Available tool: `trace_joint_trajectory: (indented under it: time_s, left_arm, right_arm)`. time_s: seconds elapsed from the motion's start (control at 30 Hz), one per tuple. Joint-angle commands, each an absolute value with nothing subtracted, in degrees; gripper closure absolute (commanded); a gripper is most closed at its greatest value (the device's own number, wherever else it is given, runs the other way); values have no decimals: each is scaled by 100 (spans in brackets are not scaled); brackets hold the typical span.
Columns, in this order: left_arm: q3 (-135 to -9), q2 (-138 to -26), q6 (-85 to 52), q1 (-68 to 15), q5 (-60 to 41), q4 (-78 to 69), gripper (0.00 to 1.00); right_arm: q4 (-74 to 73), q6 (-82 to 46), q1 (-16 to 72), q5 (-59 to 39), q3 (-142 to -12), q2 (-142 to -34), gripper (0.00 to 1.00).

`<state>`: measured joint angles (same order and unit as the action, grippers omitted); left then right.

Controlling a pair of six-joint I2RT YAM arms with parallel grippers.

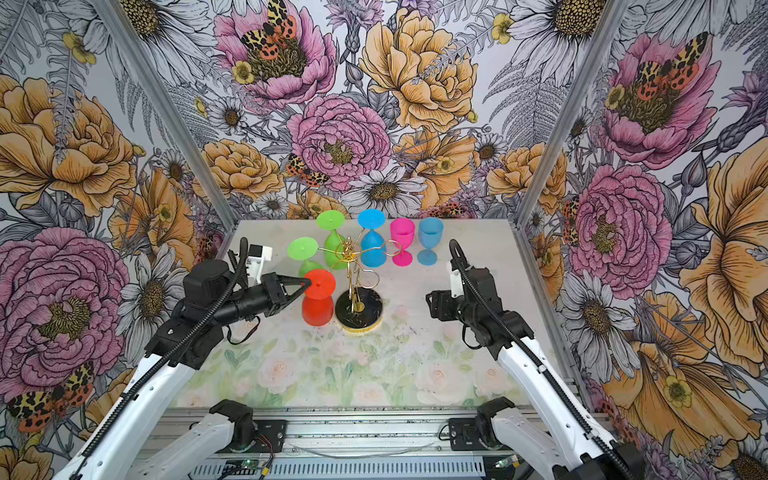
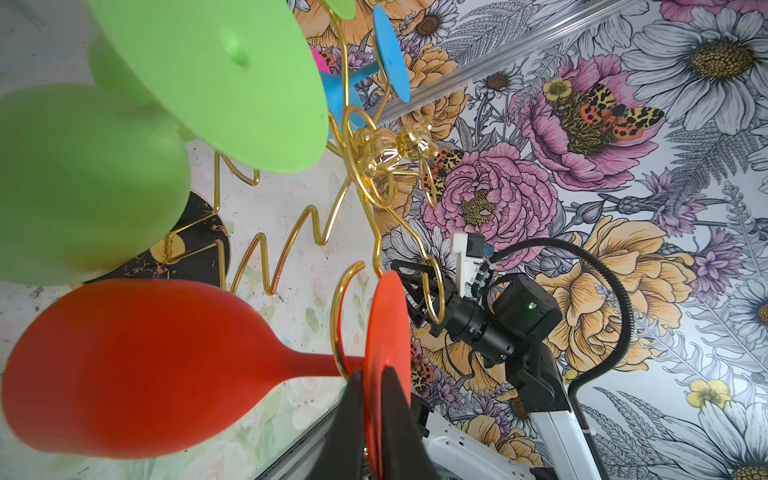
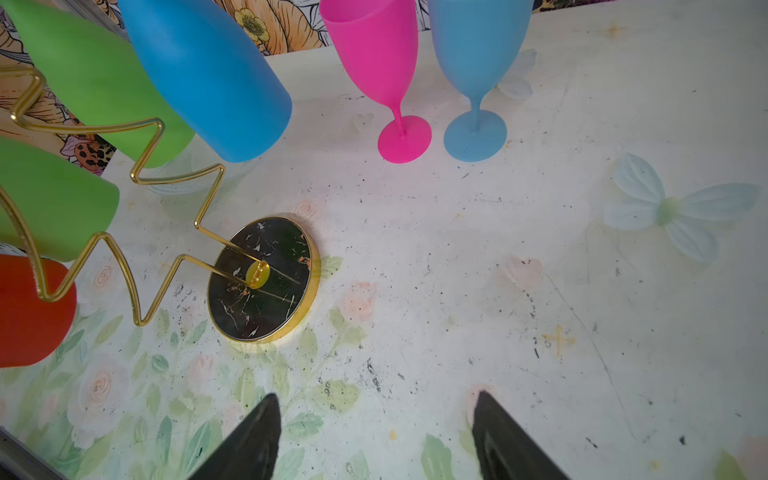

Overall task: Take the wine glass off the wine glass rack
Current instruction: 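Slide the red glass off the rack arm with the left gripper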

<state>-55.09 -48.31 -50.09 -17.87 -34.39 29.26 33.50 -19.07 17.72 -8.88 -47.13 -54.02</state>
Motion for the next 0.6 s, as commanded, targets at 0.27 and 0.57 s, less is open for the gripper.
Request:
trace_joint_trajectory:
  time_s: [0.27, 0.57]
  left_arm:
    - [-5774, -4790, -5132, -1799, -3779, 2817, 96]
    - [-5808, -4803, -5388, -1793, -3808, 2810, 97]
  right_arm:
    - [3199, -1964, 1809, -940, -4649, -5310, 27]
    - [3199, -1953, 1809, -933, -4640, -5329, 26]
